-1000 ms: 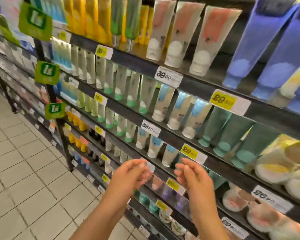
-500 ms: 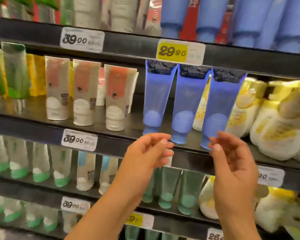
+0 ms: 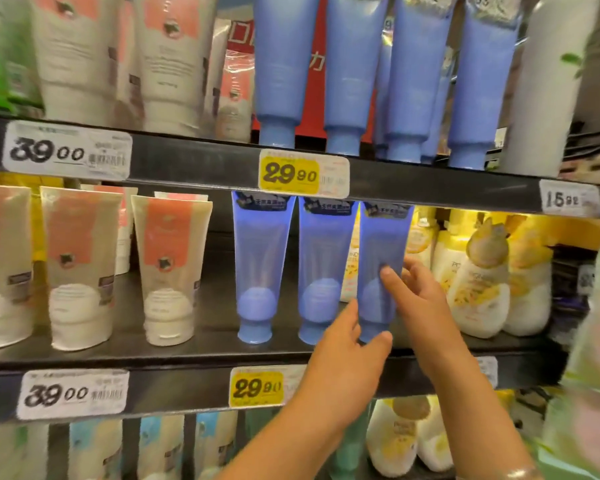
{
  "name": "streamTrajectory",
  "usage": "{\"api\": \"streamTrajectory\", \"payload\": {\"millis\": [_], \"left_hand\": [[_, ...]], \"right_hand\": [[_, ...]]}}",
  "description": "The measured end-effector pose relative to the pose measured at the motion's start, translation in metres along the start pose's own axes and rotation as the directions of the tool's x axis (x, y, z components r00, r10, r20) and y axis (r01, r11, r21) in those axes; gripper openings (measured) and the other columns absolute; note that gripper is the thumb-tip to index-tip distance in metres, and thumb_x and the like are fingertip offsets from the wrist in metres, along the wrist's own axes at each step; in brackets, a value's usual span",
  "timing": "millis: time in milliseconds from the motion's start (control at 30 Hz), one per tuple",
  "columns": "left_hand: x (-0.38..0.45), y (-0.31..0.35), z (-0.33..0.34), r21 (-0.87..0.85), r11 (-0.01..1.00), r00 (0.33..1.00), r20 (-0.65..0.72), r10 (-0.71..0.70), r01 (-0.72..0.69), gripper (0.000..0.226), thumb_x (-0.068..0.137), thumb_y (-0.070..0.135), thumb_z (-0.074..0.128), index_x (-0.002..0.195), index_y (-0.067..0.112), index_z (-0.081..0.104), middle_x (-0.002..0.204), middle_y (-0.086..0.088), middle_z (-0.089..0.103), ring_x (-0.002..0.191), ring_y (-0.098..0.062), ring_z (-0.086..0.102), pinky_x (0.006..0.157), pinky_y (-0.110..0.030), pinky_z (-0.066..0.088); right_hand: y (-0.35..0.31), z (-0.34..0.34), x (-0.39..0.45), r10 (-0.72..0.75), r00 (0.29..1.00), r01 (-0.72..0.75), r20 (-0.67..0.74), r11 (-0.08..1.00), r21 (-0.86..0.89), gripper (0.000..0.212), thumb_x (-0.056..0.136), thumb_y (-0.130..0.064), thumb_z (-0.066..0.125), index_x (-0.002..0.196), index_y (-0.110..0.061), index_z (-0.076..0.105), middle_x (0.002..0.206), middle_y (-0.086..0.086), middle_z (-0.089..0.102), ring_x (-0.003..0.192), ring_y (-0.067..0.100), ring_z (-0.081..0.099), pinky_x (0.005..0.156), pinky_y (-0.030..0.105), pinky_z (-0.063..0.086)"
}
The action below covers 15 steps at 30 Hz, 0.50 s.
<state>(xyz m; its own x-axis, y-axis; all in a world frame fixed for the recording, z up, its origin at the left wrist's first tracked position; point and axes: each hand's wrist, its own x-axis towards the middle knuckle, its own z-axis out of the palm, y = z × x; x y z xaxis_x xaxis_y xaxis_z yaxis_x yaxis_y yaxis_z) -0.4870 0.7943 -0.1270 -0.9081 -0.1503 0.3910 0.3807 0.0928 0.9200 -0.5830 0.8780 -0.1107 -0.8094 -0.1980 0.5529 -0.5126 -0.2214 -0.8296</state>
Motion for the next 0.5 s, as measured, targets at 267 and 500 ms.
{"api": "streamTrajectory", "payload": {"millis": [267, 500], "left_hand": [[-0.01, 0.004, 0.008, 0.019, 1.0, 1.0, 0.0, -0.009, 0.009, 0.032, 0.092, 0.014, 0.053, 0.089, 0.046, 0.053, 0.078, 0.04, 0.061, 0.076, 0.027, 0.053, 0.062, 0.002, 0.04], [-0.044, -0.009, 0.0, -0.244, 0.958, 0.988, -0.015, -0.157, 0.148, 0.017, 0.09, 0.016, 0.057, 0.103, 0.025, 0.063, 0.091, 0.009, 0.074, 0.082, -0.001, 0.068, 0.076, -0.021, 0.055]], "right_hand": [[-0.013, -0.001, -0.012, 0.017, 0.992, -0.022, -0.125, 0.999, -0.043, 0.014, 0.089, -0.025, 0.059, 0.094, -0.012, 0.061, 0.079, -0.004, 0.068, 0.068, 0.003, 0.065, 0.057, 0.016, 0.051], [-0.023, 0.003, -0.061, 0.176, 0.969, -0.15, -0.173, 0.976, 0.155, 0.026, 0.079, -0.036, 0.062, 0.09, -0.012, 0.062, 0.075, 0.004, 0.065, 0.066, 0.015, 0.062, 0.064, 0.034, 0.051]]}}
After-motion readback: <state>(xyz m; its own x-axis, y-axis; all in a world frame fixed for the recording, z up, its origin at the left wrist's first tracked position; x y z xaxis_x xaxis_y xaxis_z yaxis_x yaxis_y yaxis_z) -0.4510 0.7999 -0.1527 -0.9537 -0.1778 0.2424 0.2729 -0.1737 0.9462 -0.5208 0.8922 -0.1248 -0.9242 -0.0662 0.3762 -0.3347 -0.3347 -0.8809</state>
